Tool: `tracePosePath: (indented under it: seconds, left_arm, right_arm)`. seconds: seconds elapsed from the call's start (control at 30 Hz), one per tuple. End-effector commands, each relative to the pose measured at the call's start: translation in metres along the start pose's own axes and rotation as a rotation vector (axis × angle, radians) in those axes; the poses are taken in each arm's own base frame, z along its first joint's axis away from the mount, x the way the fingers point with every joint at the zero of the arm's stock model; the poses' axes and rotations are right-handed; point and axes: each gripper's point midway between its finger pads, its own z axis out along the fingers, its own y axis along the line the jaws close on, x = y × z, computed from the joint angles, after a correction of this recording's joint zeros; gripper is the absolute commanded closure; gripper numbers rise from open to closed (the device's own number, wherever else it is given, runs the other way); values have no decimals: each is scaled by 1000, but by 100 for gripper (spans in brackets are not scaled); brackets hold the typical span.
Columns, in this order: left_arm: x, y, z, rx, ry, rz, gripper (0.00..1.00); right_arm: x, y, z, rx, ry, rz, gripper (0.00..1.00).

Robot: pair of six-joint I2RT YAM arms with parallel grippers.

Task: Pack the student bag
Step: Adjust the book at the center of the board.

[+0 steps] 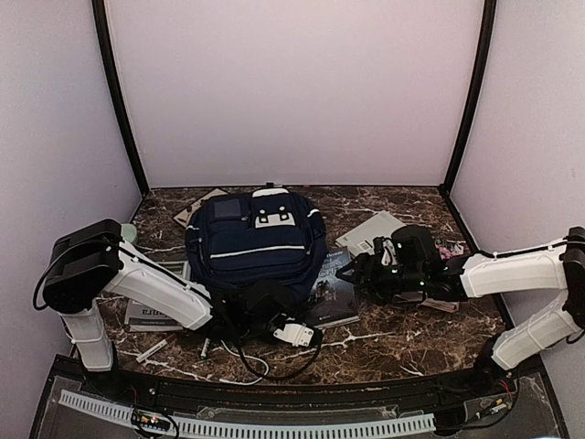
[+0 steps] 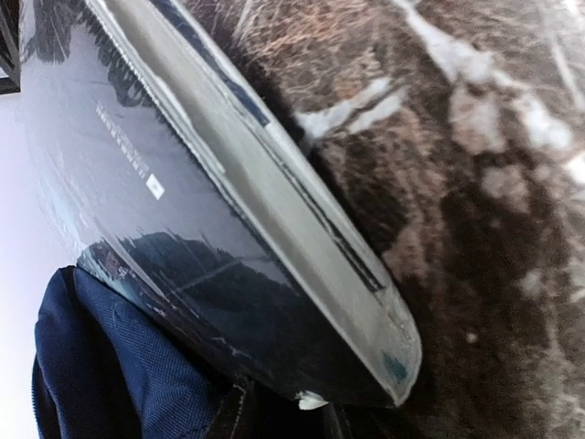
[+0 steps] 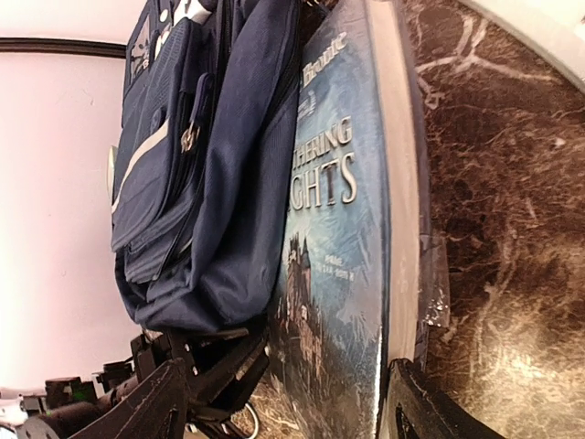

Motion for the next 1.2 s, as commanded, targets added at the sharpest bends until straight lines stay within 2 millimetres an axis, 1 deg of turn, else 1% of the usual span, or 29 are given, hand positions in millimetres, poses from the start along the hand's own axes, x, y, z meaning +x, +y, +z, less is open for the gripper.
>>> tracePosePath:
  seconds: [0.0, 0.13, 0.2, 0.33, 0.37, 0.4, 0.5, 0.6, 0.67, 0.8, 0.93, 1.0, 1.17]
  left_arm:
    - [-2, 30, 23, -64, -62, -37, 73]
    - [-11, 47, 35, -74, -79, 49, 73]
    - [-15, 57, 42, -80, -82, 91, 73]
    - [-19, 76, 55, -112, -71, 134, 73]
    - [-20, 79, 59, -117, -64, 144, 74]
    - [-22, 86, 61, -130, -64, 150, 74]
    - [-26, 94, 69, -134, -68, 172, 74]
    - [-32, 97, 71, -138, -92, 193, 74]
    - [-40, 105, 71, -152, -122, 192, 74]
    - [-77, 123, 68, -128, -265, 78, 73]
    - [-96, 128, 80, -160, -256, 119, 73]
    - [-103, 126, 84, -157, -261, 136, 73]
    - [-115, 123, 85, -143, -290, 124, 73]
  right_arm:
    - [49, 18, -6, -75, 196, -36, 26]
    - [41, 18, -12, -54, 154, -50, 26]
    - [32, 15, -16, -15, 115, -68, 26]
    - [16, 9, -30, 30, 39, -68, 26]
    - [14, 8, -33, 29, 25, -59, 26]
    - [13, 5, -36, 28, 13, -49, 26]
    - [8, -3, -44, 22, -21, -9, 26]
    - [0, -6, -53, 13, -61, 12, 26]
    - [-8, -7, -58, 18, -95, 13, 26]
    - [-23, -12, -66, 57, -138, -1, 26]
    - [-31, -17, -74, 104, -161, -14, 25]
    - [-34, -25, -81, 138, -182, -4, 25]
    - [-43, -50, -105, 244, -271, 18, 24]
